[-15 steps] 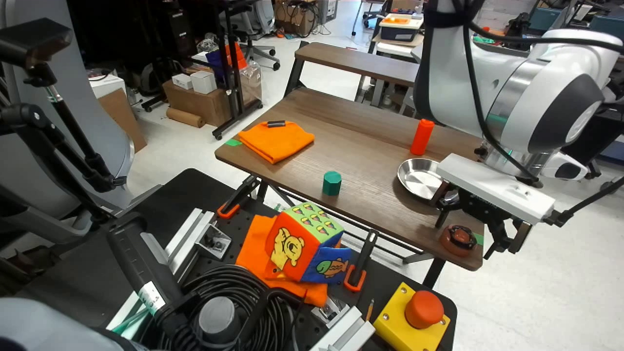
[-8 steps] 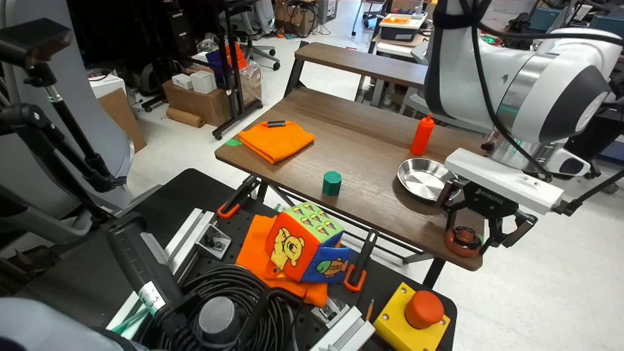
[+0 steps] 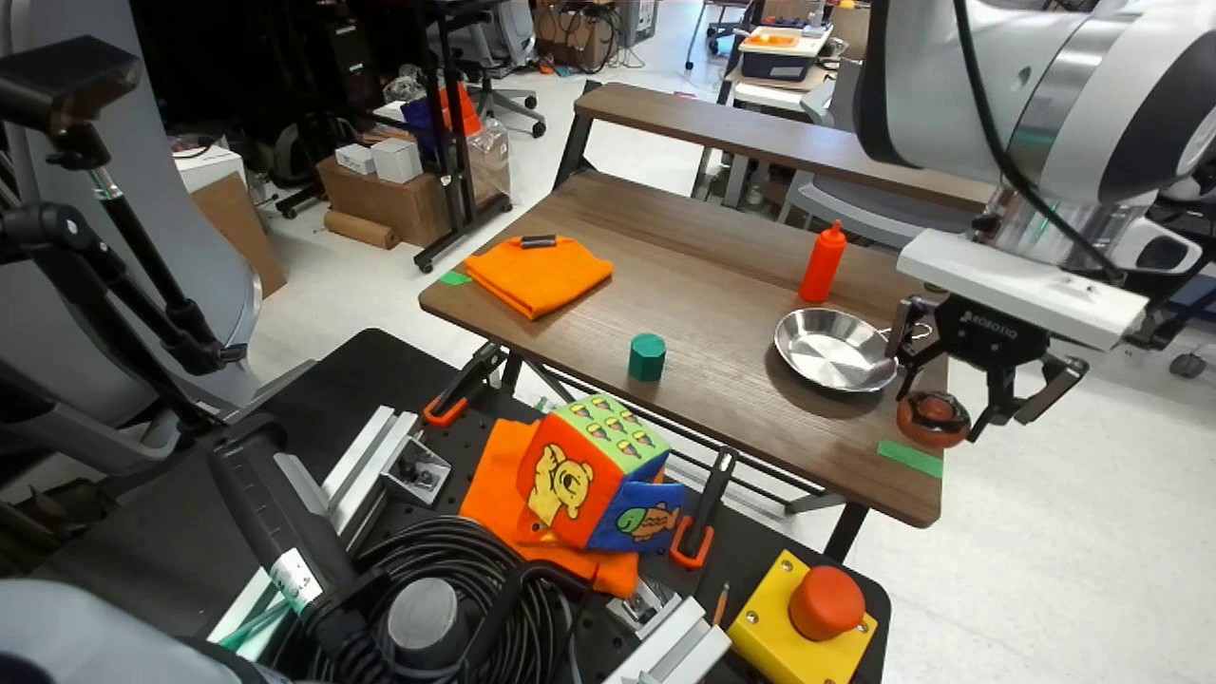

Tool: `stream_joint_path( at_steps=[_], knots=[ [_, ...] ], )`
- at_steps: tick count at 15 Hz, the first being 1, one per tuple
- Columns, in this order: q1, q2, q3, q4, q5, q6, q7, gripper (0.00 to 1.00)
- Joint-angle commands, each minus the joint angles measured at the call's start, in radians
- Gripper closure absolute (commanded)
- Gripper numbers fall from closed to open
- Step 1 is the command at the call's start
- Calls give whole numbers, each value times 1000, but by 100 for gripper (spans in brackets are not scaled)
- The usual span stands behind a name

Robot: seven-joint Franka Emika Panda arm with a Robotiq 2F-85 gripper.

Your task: Move the donut to the left.

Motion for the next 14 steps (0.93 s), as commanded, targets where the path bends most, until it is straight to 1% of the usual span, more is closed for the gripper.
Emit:
stream_joint_path(
  at_steps=[1, 4, 6, 11, 14],
  knots=[
    [11, -115, 32, -6, 13, -52, -14, 60],
    [35, -156, 77, 28, 39, -79, -2, 60],
    [60, -157, 109, 53, 57, -87, 5, 60],
    [143, -123, 175, 102, 69, -89, 38, 60],
    [179, -89, 208, 110, 71, -87, 31, 60]
  ],
)
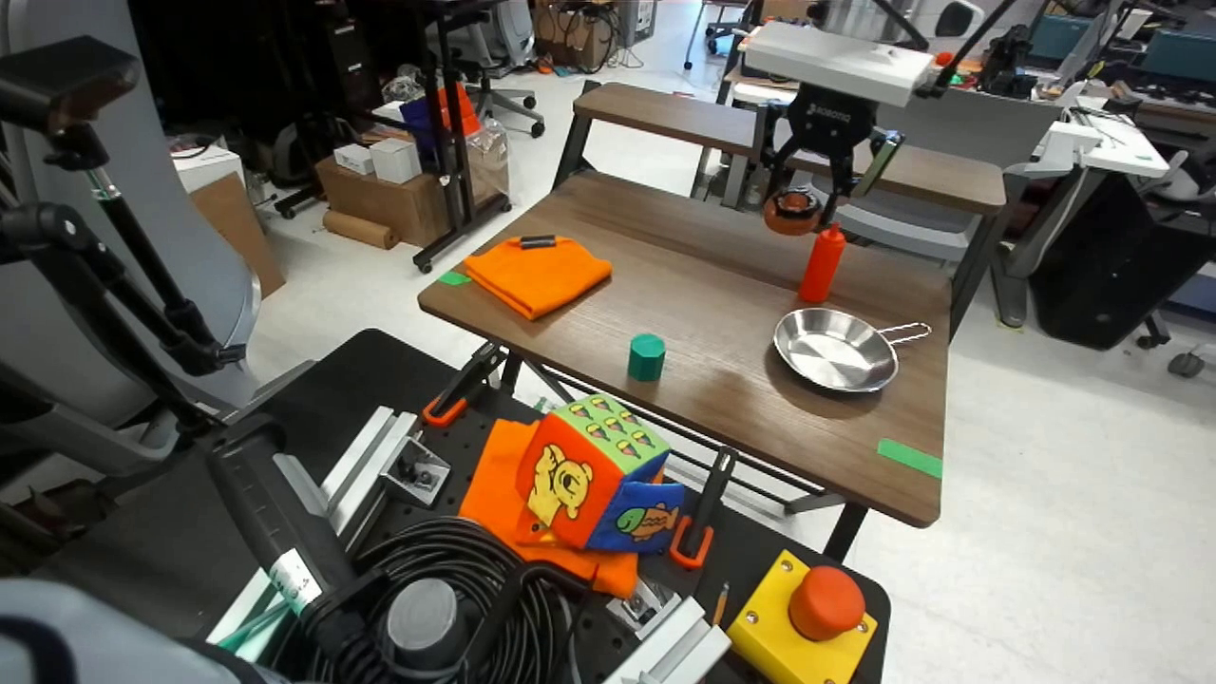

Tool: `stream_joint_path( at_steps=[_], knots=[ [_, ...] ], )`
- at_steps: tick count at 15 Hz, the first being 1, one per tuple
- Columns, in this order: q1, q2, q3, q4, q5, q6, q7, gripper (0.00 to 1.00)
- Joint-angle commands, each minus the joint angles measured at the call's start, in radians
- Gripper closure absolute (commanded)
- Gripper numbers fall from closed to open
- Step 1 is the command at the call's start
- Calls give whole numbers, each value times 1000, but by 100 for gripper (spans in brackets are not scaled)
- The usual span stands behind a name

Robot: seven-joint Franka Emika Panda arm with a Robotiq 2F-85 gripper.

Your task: Move the donut to the left.

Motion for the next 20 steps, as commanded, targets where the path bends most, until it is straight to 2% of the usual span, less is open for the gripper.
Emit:
stream_joint_path(
  at_steps=[1, 15, 16, 18, 20],
  knots=[
    [30, 57, 29, 44, 21, -28, -15, 60],
    [123, 306, 13, 143, -52, -37, 18, 60],
    [125, 304, 13, 138, -56, -34, 16, 10],
    [126, 263, 13, 97, -67, -15, 5, 2],
    [116, 197, 19, 30, -69, 3, -12, 0]
  ],
)
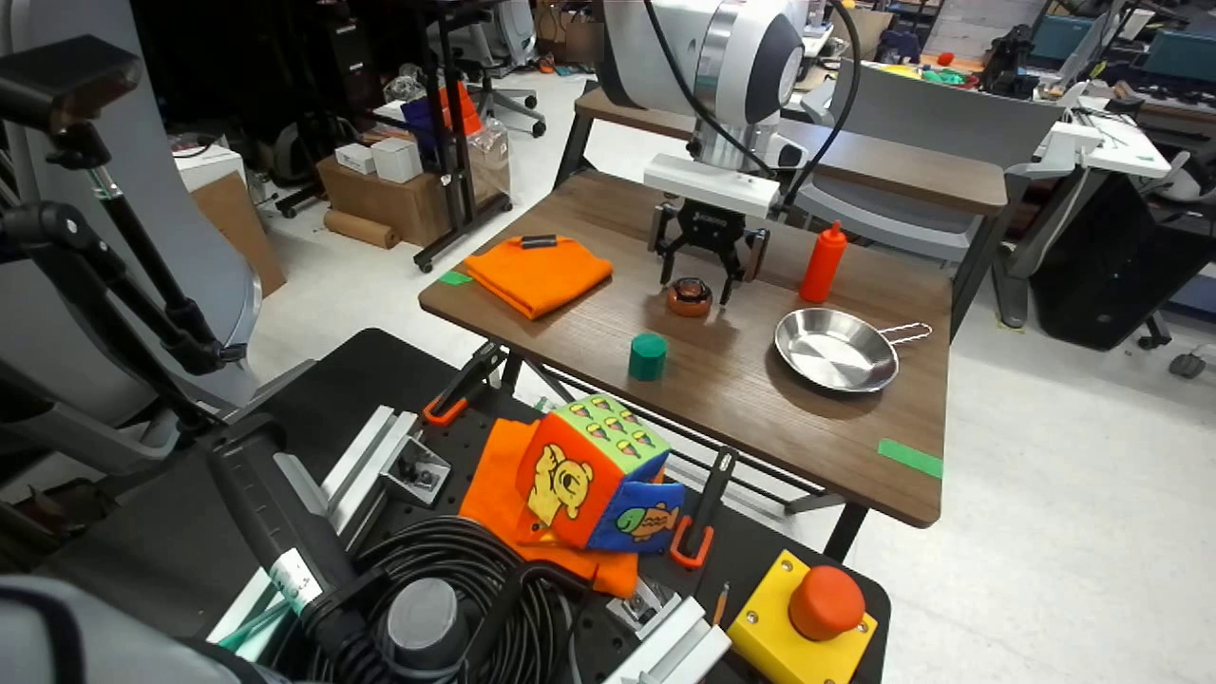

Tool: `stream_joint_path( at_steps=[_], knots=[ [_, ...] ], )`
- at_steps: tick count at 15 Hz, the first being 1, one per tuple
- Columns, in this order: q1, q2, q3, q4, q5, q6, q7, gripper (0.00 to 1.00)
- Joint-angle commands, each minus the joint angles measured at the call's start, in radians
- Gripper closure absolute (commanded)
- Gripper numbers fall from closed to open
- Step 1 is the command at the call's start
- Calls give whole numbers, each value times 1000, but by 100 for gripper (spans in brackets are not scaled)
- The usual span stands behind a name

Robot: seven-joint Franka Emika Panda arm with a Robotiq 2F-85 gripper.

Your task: Move the donut to the left.

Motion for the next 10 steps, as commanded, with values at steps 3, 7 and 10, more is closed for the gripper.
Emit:
stream_joint_path(
  at_steps=[3, 7, 10],
  knots=[
    [-1, -223, -30, -185, -33, -39, 7, 0],
    [-27, -345, -104, -238, -62, -287, 90, 0],
    [-55, -326, -105, -207, -48, -318, 83, 0]
  ],
)
